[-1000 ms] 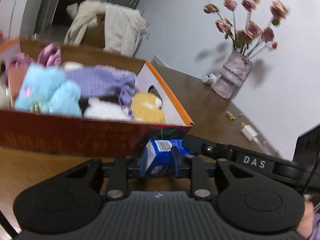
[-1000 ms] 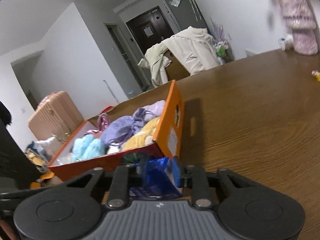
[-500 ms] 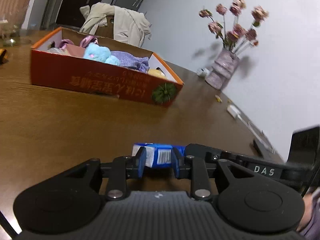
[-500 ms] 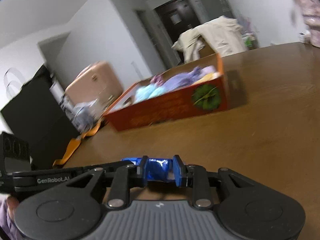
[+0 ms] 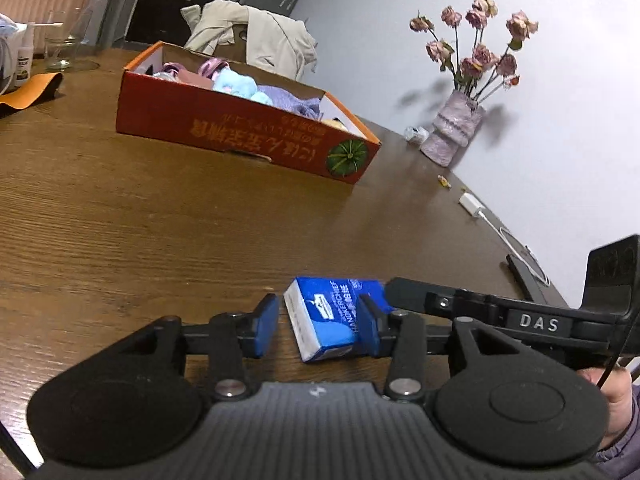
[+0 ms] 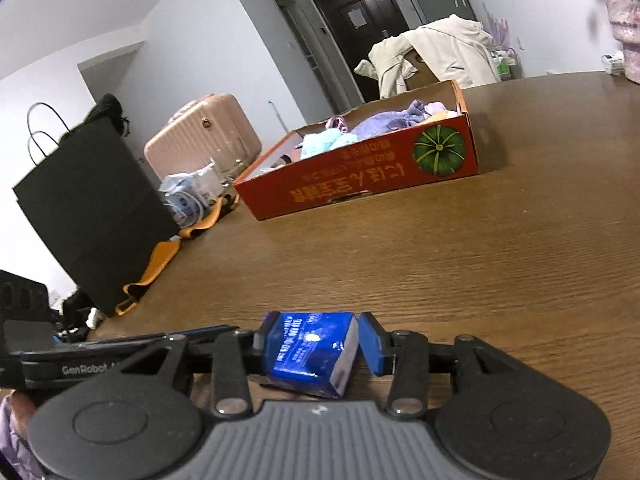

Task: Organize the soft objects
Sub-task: 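Carry the milk carton into the box with both tools and open them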

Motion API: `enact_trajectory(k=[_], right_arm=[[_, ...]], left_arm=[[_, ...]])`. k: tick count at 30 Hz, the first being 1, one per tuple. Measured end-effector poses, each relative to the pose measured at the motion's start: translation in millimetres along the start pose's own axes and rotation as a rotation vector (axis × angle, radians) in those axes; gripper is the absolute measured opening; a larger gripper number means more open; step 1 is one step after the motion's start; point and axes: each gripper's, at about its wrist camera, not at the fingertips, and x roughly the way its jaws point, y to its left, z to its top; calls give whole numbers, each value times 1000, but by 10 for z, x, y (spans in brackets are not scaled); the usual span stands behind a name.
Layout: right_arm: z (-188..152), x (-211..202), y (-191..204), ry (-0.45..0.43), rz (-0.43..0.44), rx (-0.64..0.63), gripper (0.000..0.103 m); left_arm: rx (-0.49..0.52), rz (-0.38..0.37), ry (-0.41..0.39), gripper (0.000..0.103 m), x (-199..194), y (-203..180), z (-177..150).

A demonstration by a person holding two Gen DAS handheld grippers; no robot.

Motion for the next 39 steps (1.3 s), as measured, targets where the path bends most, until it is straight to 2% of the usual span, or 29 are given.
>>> enact_trajectory(k=[3, 7, 12, 15, 20, 24, 28, 31, 35, 39], right_arm=[[-45, 96, -26, 21, -10, 17, 40], [-92, 190, -54, 38, -9, 41, 31], [69, 161, 18, -1, -26, 14, 23], [345, 122, 50, -71, -26, -11, 23], [968, 214, 33, -164, -33, -62, 23], [1535, 389, 23, -224, -61, -135, 23], [2101, 698, -95, -247, -92, -169, 23], [2514, 1040, -315, -222, -107, -137, 23], [2849, 1536, -682, -162, -157, -67, 23], [2917, 1843, -916, -123, -204, -32, 23]], left_arm=[[-18, 8, 25, 40, 93, 33, -10], [-44, -39, 31, 26, 140, 85, -17], [-23, -32, -19, 25, 144, 52, 167], [-3, -64, -81, 25, 148, 35, 478], [68, -76, -189, 25, 297, -42, 1198], [64, -93, -211, 25, 569, -11, 1812], [56, -105, -206, 25, 972, 75, 2420], [0, -91, -156, 25, 1392, 191, 2778], [-56, -59, -66, 25, 1974, 319, 2986], [-48, -18, -15, 25, 2415, 410, 3023]])
